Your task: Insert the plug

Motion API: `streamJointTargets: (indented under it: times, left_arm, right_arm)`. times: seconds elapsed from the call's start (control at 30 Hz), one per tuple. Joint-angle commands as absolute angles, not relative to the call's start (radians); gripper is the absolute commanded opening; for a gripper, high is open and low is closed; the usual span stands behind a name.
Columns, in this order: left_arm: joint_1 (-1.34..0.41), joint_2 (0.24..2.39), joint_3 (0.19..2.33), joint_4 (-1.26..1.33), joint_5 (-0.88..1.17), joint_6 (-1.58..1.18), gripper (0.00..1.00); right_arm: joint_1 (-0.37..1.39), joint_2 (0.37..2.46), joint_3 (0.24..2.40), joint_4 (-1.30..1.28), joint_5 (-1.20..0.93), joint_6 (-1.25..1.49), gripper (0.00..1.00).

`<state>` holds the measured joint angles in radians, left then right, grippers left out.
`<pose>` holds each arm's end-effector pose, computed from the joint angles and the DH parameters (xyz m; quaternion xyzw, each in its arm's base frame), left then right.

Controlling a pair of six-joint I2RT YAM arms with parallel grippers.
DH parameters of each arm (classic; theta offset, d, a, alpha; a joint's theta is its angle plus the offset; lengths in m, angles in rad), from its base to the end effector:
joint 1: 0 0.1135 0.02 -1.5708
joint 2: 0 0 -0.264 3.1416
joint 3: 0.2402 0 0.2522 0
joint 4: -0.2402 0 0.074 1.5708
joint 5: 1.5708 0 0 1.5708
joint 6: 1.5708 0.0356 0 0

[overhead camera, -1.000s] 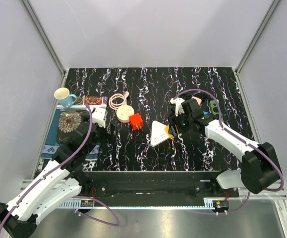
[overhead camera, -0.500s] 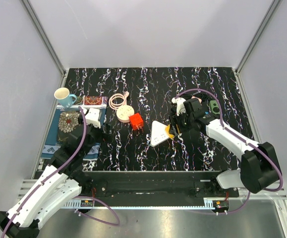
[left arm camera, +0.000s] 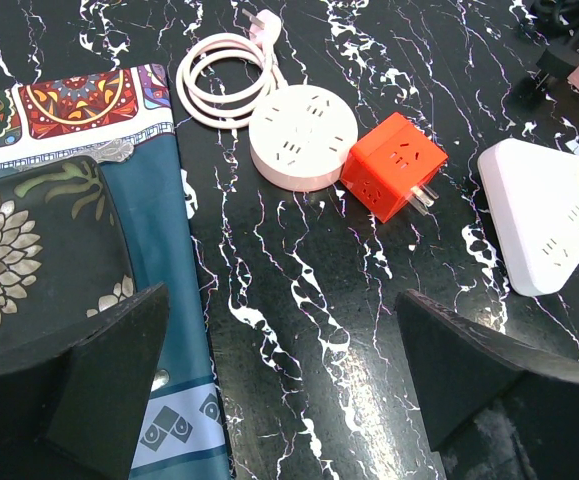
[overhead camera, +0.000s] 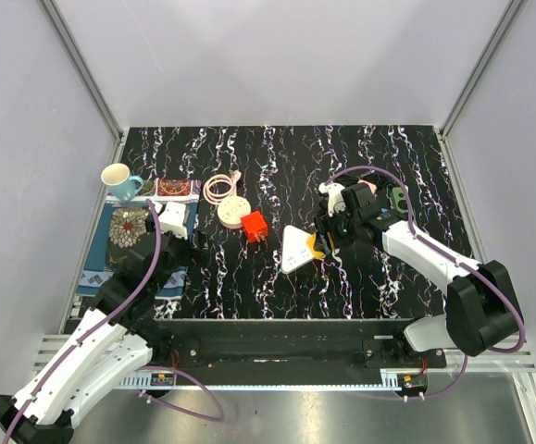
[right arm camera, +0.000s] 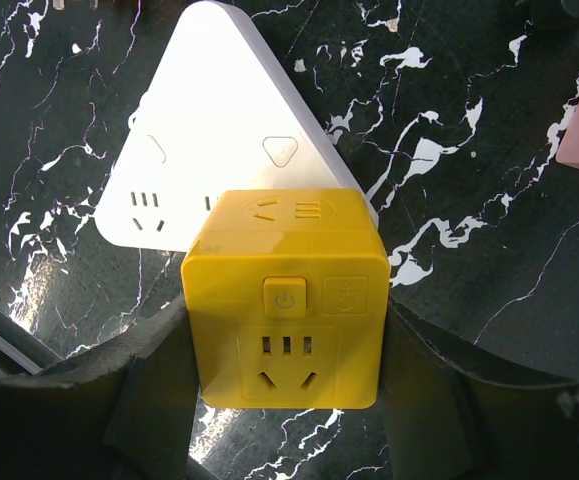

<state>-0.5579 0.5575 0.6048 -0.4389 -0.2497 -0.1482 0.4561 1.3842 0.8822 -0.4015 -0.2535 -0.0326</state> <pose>0.1218 -0.0657 0.2833 0.1000 0.8215 -0.0936 0.5535 0.2490 0.1321 0.2224 -0.2669 0.8994 0.1850 0.2925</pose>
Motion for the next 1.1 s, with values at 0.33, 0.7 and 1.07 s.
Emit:
streamJointTargets:
  times: [0.33, 0.7, 1.07]
  left_arm:
    - [-0.552, 0.546, 0.601, -0.385, -0.268, -0.132, 0.99]
    - [-0.551, 0.545, 0.600, -0.385, -0.267, -0.130, 0.99]
    - [-0.548, 0.545, 0.600, -0.385, -0.264, -0.130, 0.99]
  right_arm:
    - [0.451, 1.371, 0.905, -0.328, -0.218, -0.043, 0.00]
    - [0.451, 1.410, 0.887, -0.327, -0.262, -0.060, 0.00]
    - [0.454, 1.431, 0.882, -0.357, -0.268, -0.089, 0.00]
